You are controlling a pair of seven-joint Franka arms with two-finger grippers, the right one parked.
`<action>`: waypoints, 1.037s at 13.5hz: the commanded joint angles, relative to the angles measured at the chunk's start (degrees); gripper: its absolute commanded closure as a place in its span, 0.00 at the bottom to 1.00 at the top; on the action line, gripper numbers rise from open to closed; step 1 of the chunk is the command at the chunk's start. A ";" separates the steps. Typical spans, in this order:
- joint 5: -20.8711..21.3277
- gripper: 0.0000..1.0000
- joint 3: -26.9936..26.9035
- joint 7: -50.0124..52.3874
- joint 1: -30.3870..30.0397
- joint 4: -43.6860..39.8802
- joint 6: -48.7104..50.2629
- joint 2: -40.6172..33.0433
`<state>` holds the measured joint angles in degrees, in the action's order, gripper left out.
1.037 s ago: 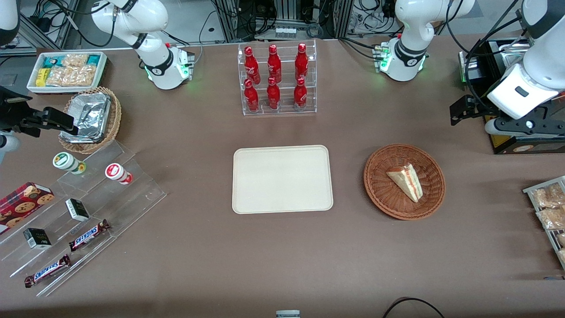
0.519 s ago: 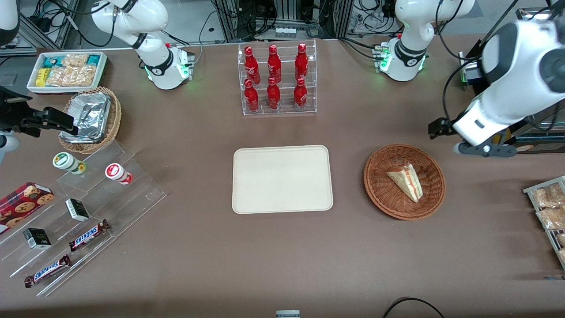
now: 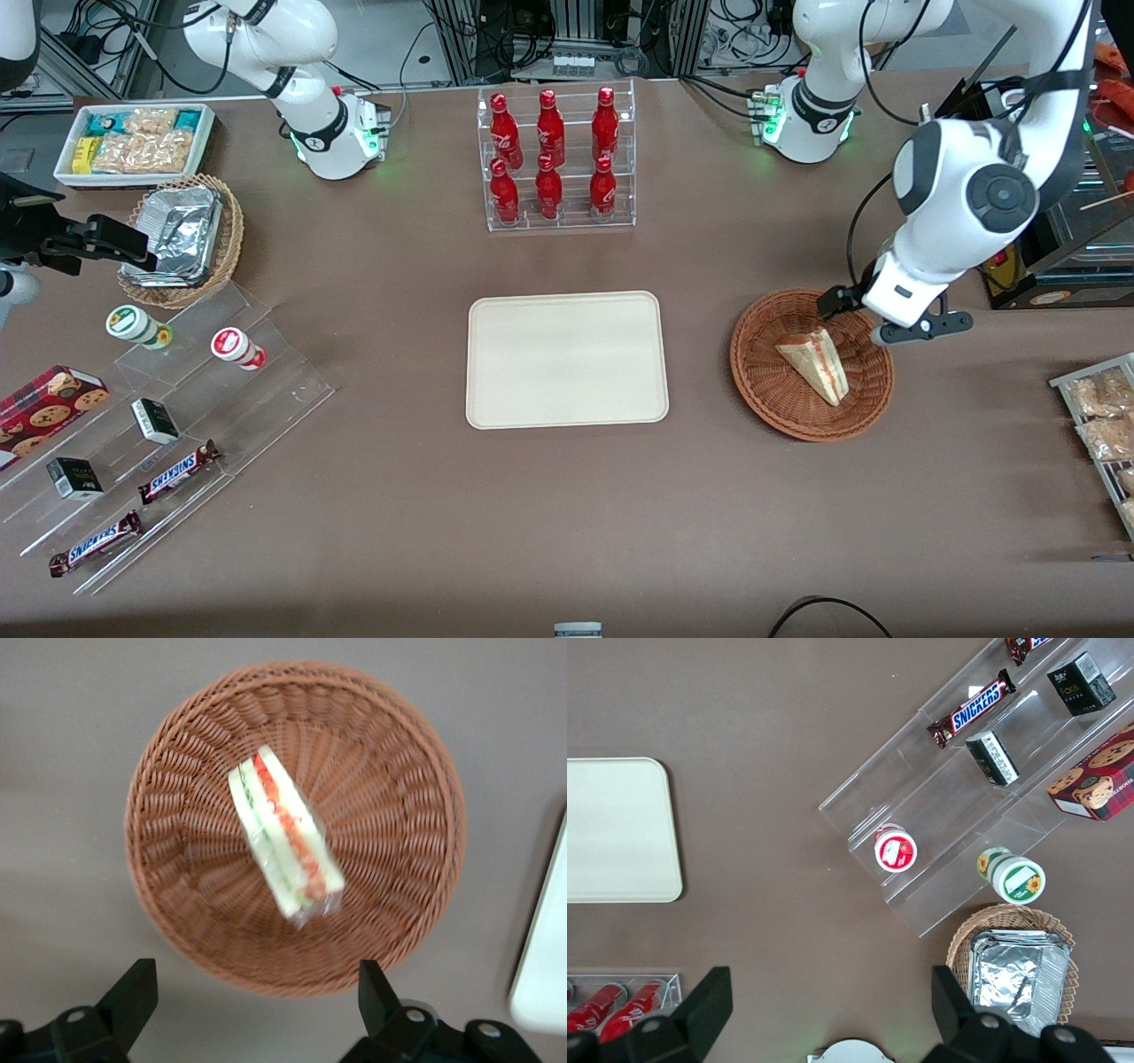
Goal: Place sandwich from basket to tray
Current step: 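Lower the open left gripper around the wrapped sandwich and close it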
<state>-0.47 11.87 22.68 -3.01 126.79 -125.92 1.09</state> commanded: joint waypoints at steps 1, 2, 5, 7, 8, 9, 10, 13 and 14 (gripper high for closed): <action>0.65 0.00 0.00 14.35 0.38 -0.13 -4.84 2.94; 0.65 0.00 0.00 19.89 0.55 -0.13 -6.52 4.26; 0.65 0.00 0.00 33.87 0.99 -0.22 -10.12 7.08; 0.65 0.00 0.00 37.17 1.08 -0.22 -11.45 8.49; 0.65 0.00 0.00 37.26 1.34 -0.31 -11.45 9.19; 0.73 0.00 0.00 37.17 1.34 -0.31 -11.45 10.07; 1.43 0.00 0.00 37.00 1.43 -0.40 -11.45 11.12; 3.54 0.00 0.00 37.08 1.43 -0.75 -11.80 14.20; 3.55 0.00 0.00 37.08 1.43 -0.75 -12.24 14.56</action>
<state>1.67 11.96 57.91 -2.04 126.85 -137.06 14.27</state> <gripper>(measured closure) 0.000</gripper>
